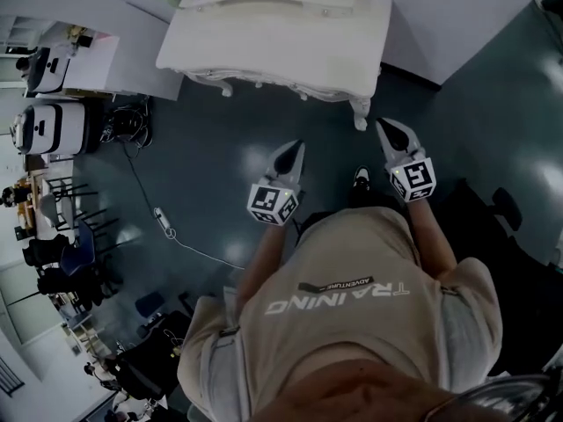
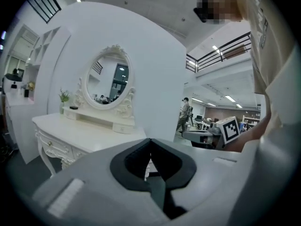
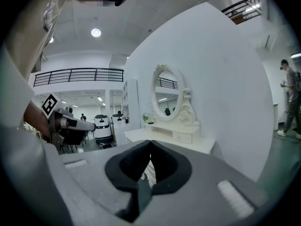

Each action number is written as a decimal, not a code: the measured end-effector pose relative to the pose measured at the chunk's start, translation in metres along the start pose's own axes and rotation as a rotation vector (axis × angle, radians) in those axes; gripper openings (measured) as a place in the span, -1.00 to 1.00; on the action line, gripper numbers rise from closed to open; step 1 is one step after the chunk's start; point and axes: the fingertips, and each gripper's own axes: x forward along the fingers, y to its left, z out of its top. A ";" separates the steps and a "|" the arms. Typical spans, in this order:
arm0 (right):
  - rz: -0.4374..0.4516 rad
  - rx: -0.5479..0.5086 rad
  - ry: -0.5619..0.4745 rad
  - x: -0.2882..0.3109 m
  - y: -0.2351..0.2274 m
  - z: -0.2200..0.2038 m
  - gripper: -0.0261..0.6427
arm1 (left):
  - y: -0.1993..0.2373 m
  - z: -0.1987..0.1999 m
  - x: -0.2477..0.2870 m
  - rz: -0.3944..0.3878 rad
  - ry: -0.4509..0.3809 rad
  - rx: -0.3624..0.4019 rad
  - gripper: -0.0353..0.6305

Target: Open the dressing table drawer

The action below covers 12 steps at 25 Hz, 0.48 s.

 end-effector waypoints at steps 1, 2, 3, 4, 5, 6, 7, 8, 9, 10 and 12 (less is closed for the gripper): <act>0.016 0.005 0.007 0.009 -0.008 -0.003 -0.91 | 0.007 0.002 0.009 0.028 -0.007 -0.018 -0.87; 0.028 0.007 0.015 0.017 -0.015 -0.007 -0.91 | 0.014 0.002 0.017 0.055 -0.014 -0.041 -0.87; 0.038 0.003 0.025 0.025 -0.020 -0.010 -0.91 | 0.020 0.002 0.021 0.077 -0.018 -0.064 -0.87; 0.046 -0.001 0.032 0.032 -0.022 -0.012 -0.91 | 0.025 0.003 0.023 0.092 -0.019 -0.080 -0.87; 0.053 0.001 0.036 0.038 -0.024 -0.011 -0.91 | 0.028 0.004 0.025 0.101 -0.014 -0.085 -0.87; 0.059 0.007 0.039 0.045 -0.025 -0.010 -0.91 | 0.031 0.005 0.026 0.104 -0.004 -0.077 -0.87; 0.065 0.012 0.041 0.053 -0.027 -0.009 -0.91 | 0.035 0.006 0.029 0.105 0.007 -0.063 -0.87; 0.072 0.015 0.047 0.061 -0.028 -0.010 -0.91 | 0.039 0.006 0.032 0.106 0.018 -0.049 -0.87; 0.079 0.015 0.056 0.069 -0.029 -0.012 -0.91 | 0.045 0.006 0.035 0.107 0.025 -0.038 -0.87; 0.084 0.014 0.065 0.077 -0.028 -0.015 -0.91 | 0.051 0.004 0.037 0.109 0.031 -0.030 -0.87; 0.090 0.014 0.078 0.093 -0.025 -0.021 -0.91 | 0.067 0.000 0.041 0.115 0.038 -0.024 -0.87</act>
